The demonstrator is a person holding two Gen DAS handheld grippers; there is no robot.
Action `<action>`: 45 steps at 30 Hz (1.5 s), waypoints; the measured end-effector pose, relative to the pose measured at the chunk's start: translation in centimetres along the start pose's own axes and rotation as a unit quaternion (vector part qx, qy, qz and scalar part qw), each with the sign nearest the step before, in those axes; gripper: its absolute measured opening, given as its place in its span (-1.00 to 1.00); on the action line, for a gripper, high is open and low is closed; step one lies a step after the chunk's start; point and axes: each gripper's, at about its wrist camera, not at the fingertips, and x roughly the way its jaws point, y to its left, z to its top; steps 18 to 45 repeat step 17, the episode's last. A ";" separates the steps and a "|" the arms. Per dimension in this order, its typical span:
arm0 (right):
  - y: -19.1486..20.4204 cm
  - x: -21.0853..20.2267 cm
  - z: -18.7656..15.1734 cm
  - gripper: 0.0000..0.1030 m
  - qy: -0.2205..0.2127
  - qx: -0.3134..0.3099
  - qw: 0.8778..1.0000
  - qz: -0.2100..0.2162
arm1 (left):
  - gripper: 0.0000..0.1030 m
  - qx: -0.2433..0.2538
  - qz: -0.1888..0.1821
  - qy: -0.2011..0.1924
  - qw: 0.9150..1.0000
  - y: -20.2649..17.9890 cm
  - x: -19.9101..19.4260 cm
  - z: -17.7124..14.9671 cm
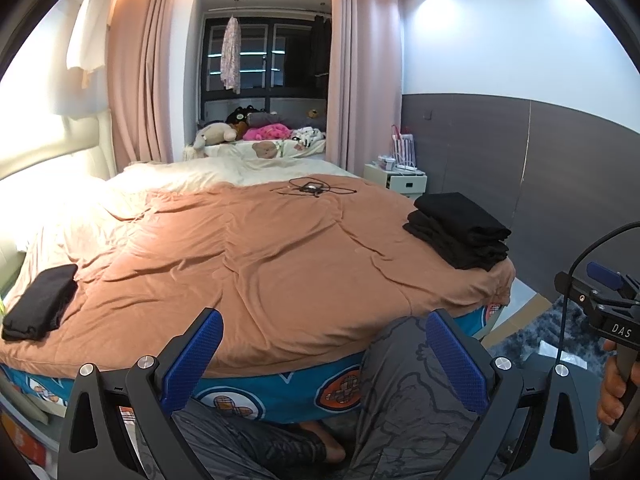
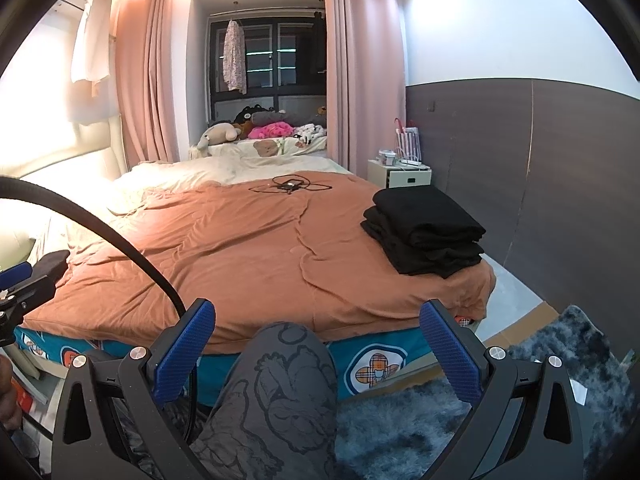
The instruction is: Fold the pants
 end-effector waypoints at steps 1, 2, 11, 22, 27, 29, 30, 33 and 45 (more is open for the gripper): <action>0.0 0.0 0.0 0.99 0.000 0.000 1.000 -0.002 | 0.99 -0.002 -0.004 0.001 1.000 0.0 -0.1 0.0; 0.0 0.0 0.0 0.99 -0.001 0.000 1.000 -0.002 | 0.99 -0.002 -0.005 0.001 1.000 0.0 -0.1 0.0; -0.2 0.2 0.1 0.99 0.004 -0.003 1.000 -0.002 | 0.99 0.003 -0.003 -0.002 1.000 -0.2 -0.5 0.0; -0.5 0.1 0.3 0.99 0.004 -0.001 1.000 -0.002 | 0.99 0.001 -0.008 -0.003 1.000 -0.3 -0.9 0.0; -0.5 0.1 0.3 0.99 0.004 -0.001 1.000 -0.002 | 0.99 0.001 -0.008 -0.003 1.000 -0.3 -0.9 0.0; -0.5 0.1 0.3 0.99 0.004 -0.001 1.000 -0.002 | 0.99 0.001 -0.008 -0.003 1.000 -0.3 -0.9 0.0; -0.5 0.1 0.3 0.99 0.004 -0.001 1.000 -0.002 | 0.99 0.001 -0.008 -0.003 1.000 -0.3 -0.9 0.0; -0.5 0.1 0.3 0.99 0.004 -0.001 1.000 -0.002 | 0.99 0.001 -0.008 -0.003 1.000 -0.3 -0.9 0.0; -0.5 0.1 0.3 0.99 0.004 -0.001 1.000 -0.002 | 0.99 0.001 -0.008 -0.003 1.000 -0.3 -0.9 0.0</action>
